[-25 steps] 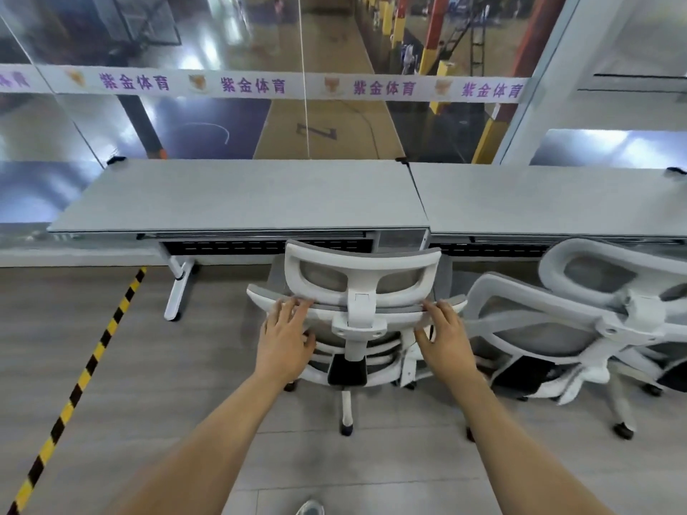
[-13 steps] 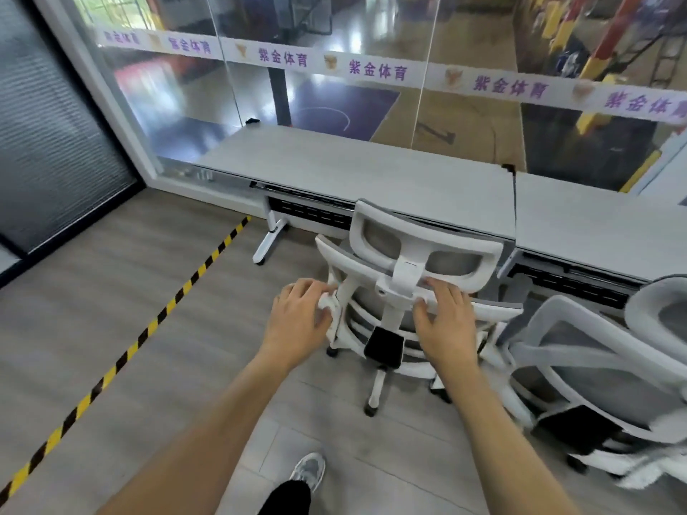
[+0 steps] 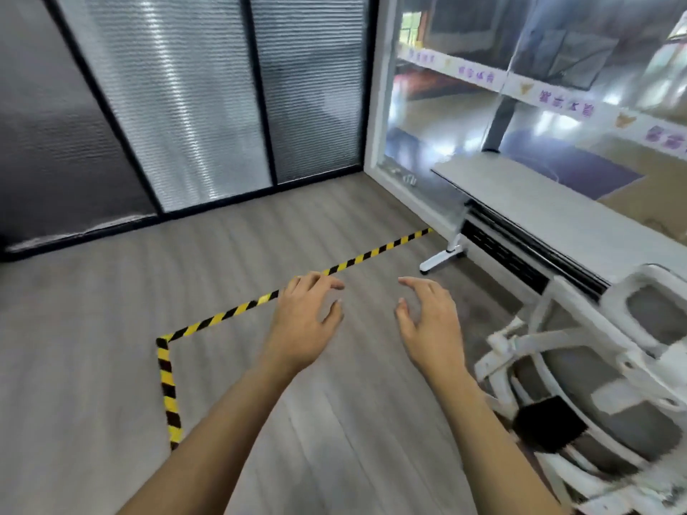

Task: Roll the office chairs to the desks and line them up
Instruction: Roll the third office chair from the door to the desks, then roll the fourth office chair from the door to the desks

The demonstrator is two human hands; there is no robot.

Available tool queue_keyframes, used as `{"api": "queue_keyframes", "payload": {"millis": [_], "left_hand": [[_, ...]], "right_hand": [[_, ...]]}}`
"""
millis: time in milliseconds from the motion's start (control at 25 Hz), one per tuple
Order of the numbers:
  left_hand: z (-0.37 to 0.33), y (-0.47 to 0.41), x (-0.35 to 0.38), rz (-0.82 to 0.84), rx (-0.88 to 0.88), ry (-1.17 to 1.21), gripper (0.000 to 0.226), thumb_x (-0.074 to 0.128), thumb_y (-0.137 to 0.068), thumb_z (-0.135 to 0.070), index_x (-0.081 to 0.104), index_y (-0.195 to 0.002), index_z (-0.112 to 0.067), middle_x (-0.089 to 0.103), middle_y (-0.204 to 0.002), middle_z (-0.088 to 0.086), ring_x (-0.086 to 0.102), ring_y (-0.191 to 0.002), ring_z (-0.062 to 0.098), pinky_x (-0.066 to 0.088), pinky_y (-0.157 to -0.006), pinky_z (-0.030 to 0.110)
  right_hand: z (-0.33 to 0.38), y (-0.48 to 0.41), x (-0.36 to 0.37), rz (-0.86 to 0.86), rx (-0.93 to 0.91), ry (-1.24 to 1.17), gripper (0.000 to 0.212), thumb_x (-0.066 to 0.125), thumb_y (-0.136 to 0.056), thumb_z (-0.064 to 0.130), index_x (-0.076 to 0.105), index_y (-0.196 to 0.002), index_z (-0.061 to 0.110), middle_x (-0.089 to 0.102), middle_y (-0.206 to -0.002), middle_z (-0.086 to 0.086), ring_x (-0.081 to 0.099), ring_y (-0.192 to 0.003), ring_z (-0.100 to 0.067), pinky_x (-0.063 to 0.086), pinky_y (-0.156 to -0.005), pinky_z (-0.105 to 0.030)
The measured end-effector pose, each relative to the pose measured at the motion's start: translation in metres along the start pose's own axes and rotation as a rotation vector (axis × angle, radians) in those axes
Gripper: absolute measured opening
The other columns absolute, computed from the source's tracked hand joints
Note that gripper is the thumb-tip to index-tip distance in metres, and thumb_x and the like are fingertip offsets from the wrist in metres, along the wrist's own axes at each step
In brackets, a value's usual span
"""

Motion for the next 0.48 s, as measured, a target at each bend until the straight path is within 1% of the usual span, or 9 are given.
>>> {"api": "queue_keyframes", "payload": {"millis": [160,320,400,480], "left_hand": [[0.134,0.052,-0.134,-0.135,-0.139,-0.098,0.026,0.051,-0.092,-0.034,0.063,-0.113,-0.025,0.059,-0.113,-0.008,0.049,-0.106,0.017,0.034,-0.089,0.025],[0.267,0.123,-0.266,-0.234,-0.298,-0.188,0.028,0.049,-0.091,-0.037,0.062,-0.112,-0.025,0.058,-0.112,-0.008,0.051,-0.107,0.019,0.038,-0.091,0.029],[0.328,0.159,-0.324,-0.278,-0.387,-0.231,0.024,0.054,-0.092,-0.032,0.063,-0.114,-0.026,0.059,-0.114,-0.008,0.051,-0.107,0.018,0.033,-0.09,0.023],[0.383,0.189,-0.377,-0.34,-0.463,-0.27,0.025,0.054,-0.092,-0.031,0.063,-0.115,-0.026,0.06,-0.115,-0.008,0.051,-0.107,0.019,0.032,-0.09,0.023]], "right_hand": [[0.154,0.001,0.127,0.104,-0.137,-0.127,0.032,0.062,-0.093,0.017,0.063,-0.125,0.021,0.062,-0.119,0.005,0.05,-0.112,-0.014,0.036,-0.094,-0.027],[0.323,0.024,0.259,0.223,-0.291,-0.24,0.031,0.063,-0.093,0.015,0.063,-0.123,0.021,0.06,-0.115,0.006,0.05,-0.11,-0.01,0.037,-0.095,-0.026],[0.402,0.039,0.318,0.294,-0.363,-0.265,0.031,0.062,-0.093,0.015,0.063,-0.124,0.02,0.06,-0.116,0.006,0.048,-0.111,-0.009,0.036,-0.094,-0.023],[0.472,0.052,0.371,0.357,-0.436,-0.304,0.031,0.061,-0.094,0.015,0.063,-0.125,0.02,0.06,-0.116,0.006,0.051,-0.11,-0.012,0.037,-0.094,-0.023]]}}
Point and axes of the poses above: each hand's wrist, its own y-axis away from the middle knuckle, its own x-axis out of the palm, z = x × y, the point moved 10 cm from there along -y, towards the middle knuckle
